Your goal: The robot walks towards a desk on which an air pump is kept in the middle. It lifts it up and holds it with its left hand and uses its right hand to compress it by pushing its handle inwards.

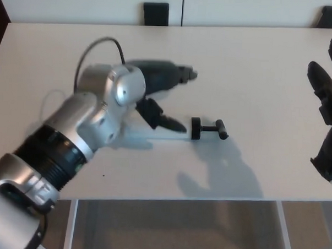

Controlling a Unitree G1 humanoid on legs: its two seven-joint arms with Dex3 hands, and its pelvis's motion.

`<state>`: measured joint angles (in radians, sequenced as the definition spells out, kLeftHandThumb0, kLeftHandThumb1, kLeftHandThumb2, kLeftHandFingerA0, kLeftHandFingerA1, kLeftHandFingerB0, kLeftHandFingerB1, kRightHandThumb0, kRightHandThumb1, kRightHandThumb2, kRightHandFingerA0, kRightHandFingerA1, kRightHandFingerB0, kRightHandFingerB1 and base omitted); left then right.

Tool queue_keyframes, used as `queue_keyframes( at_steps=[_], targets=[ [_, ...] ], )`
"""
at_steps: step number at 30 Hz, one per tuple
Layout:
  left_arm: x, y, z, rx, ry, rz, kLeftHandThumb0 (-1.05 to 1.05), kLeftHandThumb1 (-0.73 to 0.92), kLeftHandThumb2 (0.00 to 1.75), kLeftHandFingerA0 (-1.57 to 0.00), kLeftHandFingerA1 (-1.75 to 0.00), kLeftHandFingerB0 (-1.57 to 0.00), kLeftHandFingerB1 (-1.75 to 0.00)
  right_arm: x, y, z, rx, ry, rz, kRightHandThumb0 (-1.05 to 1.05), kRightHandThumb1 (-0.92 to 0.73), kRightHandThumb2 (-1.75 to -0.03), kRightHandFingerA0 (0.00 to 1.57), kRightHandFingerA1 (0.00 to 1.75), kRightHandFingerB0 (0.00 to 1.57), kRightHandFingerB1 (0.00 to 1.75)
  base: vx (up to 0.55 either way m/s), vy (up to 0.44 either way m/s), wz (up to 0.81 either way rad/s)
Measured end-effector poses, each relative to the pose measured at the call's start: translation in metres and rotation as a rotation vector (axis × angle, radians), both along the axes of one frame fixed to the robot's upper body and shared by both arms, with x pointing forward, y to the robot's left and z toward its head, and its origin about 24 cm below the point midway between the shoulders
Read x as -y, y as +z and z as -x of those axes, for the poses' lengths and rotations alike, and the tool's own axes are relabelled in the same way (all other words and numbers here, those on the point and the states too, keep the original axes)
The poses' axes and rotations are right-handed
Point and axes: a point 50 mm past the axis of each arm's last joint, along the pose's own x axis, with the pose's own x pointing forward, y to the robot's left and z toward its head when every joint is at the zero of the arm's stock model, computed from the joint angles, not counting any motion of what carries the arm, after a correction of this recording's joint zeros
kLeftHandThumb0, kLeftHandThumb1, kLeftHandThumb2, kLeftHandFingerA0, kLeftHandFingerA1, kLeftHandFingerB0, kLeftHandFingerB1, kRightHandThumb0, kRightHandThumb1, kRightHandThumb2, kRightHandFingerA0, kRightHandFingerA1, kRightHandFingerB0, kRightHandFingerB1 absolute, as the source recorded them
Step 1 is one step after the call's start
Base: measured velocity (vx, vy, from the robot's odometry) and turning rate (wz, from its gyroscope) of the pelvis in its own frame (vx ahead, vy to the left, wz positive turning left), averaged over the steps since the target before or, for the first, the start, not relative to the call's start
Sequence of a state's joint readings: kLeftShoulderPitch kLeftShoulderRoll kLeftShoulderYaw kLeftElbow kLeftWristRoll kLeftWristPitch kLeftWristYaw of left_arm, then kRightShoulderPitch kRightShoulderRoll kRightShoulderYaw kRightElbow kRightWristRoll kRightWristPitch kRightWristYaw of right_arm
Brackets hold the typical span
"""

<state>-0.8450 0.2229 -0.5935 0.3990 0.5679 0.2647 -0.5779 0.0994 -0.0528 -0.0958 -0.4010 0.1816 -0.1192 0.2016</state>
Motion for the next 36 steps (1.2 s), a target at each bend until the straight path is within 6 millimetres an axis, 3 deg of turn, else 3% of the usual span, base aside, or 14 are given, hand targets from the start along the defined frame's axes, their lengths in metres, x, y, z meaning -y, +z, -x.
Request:
queue_keyframes(
  at_steps=[2,4,13,14,16,17,18,19,23,24,30,31,33,36],
  targets=[
    [-0.008,0.023,0.001,0.079,-0.001,0.055,-0.90,0.64,0.60,0.00,0.00,0.00,0.00,0.001,0.003,0.008,0.011,0.005,0.012,-0.93,-0.78,-1.15,0.09,0.20,0.08,0.15,0.00,0.000,0.00],
    [-0.016,0.040,0.002,0.133,-0.001,0.099,-0.89,0.51,0.90,0.00,0.00,0.00,-0.04,0.003,0.004,0.013,0.014,0.005,0.024,-0.93,-0.76,-1.14,0.09,0.24,0.08,0.17,0.00,0.000,0.00],
    [-0.051,0.084,0.023,0.293,0.013,0.232,-0.83,0.49,0.90,0.00,-0.07,-0.07,-0.17,0.015,0.004,0.029,0.005,-0.025,0.054,-0.94,-0.75,-1.14,0.10,0.24,0.08,0.16,0.00,0.000,0.00],
    [-0.055,0.086,0.026,0.302,0.016,0.242,-0.76,0.56,0.57,0.00,-0.28,-0.13,-0.27,0.017,0.004,0.030,0.001,-0.031,0.058,-0.90,-0.76,-1.14,0.10,0.36,0.04,0.20,0.00,0.000,0.00],
    [-0.066,0.091,0.034,0.321,0.031,0.278,-0.76,0.56,0.57,0.00,-0.28,-0.13,-0.27,0.022,0.003,0.035,-0.011,-0.049,0.066,-0.90,-0.76,-1.14,0.10,0.36,0.04,0.20,0.00,0.000,0.00],
    [-0.066,0.091,0.034,0.321,0.031,0.278,-0.78,0.51,0.88,-0.03,-0.34,-0.10,-0.36,0.022,0.003,0.035,-0.011,-0.049,0.066,-0.89,-0.92,-0.70,0.16,0.28,0.09,0.24,0.00,0.000,0.00],
    [-0.078,0.093,0.040,0.330,0.050,0.308,-0.78,0.51,0.88,-0.03,-0.34,-0.10,-0.36,0.026,0.001,0.039,-0.025,-0.066,0.071,-0.89,-0.92,-0.70,0.16,0.28,0.09,0.24,0.00,0.000,0.00],
    [-0.083,0.093,0.042,0.329,0.061,0.326,-0.38,0.36,0.98,-0.02,-0.51,0.00,-0.48,0.028,0.000,0.041,-0.031,-0.071,0.072,-0.91,-0.76,-1.14,0.12,0.44,0.00,0.31,0.00,0.000,0.00],
    [-0.103,0.087,0.052,0.307,0.105,0.383,-0.78,0.59,0.94,-0.05,-0.36,-0.11,-0.38,0.035,-0.005,0.049,-0.065,-0.097,0.074,-0.87,-0.74,-1.13,0.08,0.37,0.07,0.27,0.00,0.000,0.00],
    [-0.110,0.081,0.056,0.287,0.127,0.406,-0.38,0.40,1.02,-0.02,-0.51,0.00,-0.47,0.038,-0.007,0.052,-0.079,-0.107,0.075,-0.89,-0.74,-1.13,0.08,0.38,0.08,0.29,0.00,0.000,0.00],
    [-0.154,0.038,0.083,0.125,0.269,0.502,-0.38,0.41,1.04,-0.03,-0.51,0.00,-0.46,0.048,-0.020,0.071,-0.169,-0.146,0.079,-0.92,-0.74,-1.16,0.04,0.41,0.00,0.29,0.00,0.000,0.00],
    [-0.163,0.028,0.090,0.088,0.301,0.515,-0.89,0.85,0.67,-0.13,-0.27,-0.26,-0.30,0.050,-0.022,0.075,-0.185,-0.152,0.078,-0.90,-0.73,-1.14,0.02,0.41,0.00,0.26,0.00,0.000,0.00],
    [-0.173,0.017,0.099,0.043,0.339,0.530,-0.86,0.64,1.01,-0.13,-0.44,-0.26,-0.45,0.051,-0.025,0.079,-0.206,-0.159,0.077,-0.88,-0.73,-1.13,0.09,0.44,0.01,0.28,0.00,0.000,0.00],
    [-0.194,-0.008,0.123,-0.064,0.425,0.561,-0.83,0.61,0.99,-0.16,-0.44,-0.33,-0.47,0.054,-0.031,0.089,-0.249,-0.171,0.073,-0.84,-0.71,-1.11,0.09,0.45,0.02,0.30,0.00,0.000,0.00]
  ],
)
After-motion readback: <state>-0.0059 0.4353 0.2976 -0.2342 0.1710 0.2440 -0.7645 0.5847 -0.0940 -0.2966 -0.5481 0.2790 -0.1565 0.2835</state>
